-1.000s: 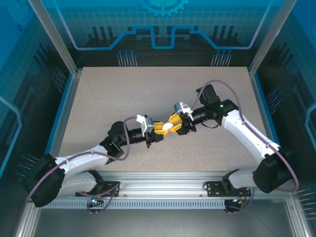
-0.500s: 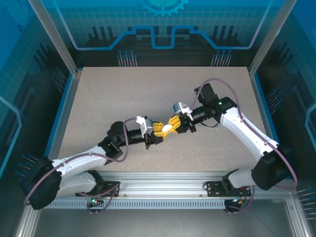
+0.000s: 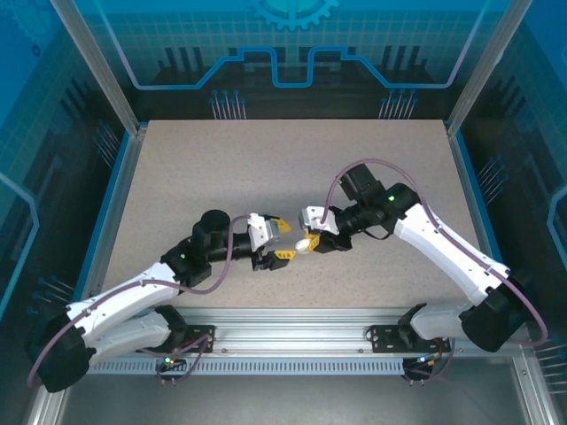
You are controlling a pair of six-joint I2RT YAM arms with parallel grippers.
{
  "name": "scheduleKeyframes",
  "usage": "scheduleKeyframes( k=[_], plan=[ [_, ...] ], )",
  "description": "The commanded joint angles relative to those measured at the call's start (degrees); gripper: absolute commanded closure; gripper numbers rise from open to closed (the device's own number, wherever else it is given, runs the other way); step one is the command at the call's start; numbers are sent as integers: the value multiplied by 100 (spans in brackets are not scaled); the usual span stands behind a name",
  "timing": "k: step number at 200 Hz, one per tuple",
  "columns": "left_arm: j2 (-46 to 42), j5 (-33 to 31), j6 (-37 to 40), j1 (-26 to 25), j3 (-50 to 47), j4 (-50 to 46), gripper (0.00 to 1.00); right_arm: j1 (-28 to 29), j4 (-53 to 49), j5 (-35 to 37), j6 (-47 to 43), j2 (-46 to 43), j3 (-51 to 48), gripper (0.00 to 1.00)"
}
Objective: Insert wireless bluetooth earbuds into charging case
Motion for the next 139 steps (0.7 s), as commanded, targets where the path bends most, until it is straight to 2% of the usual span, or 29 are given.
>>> scheduleKeyframes(
  k=[1,44,71,139],
  plan=[
    [-35,204,556,-5,183,-827,37,176,-163,577,117,-121,135,88],
    [20,257,766,-80,289,-1052,42,505,-34,784,145,-222,153,88],
    [31,248,654,-110,224,-802,43,738,105,845,162,-267,83,88],
    [92,372,565,-163,194,-609,44,867,358,705,285,-252,30,88]
  ],
)
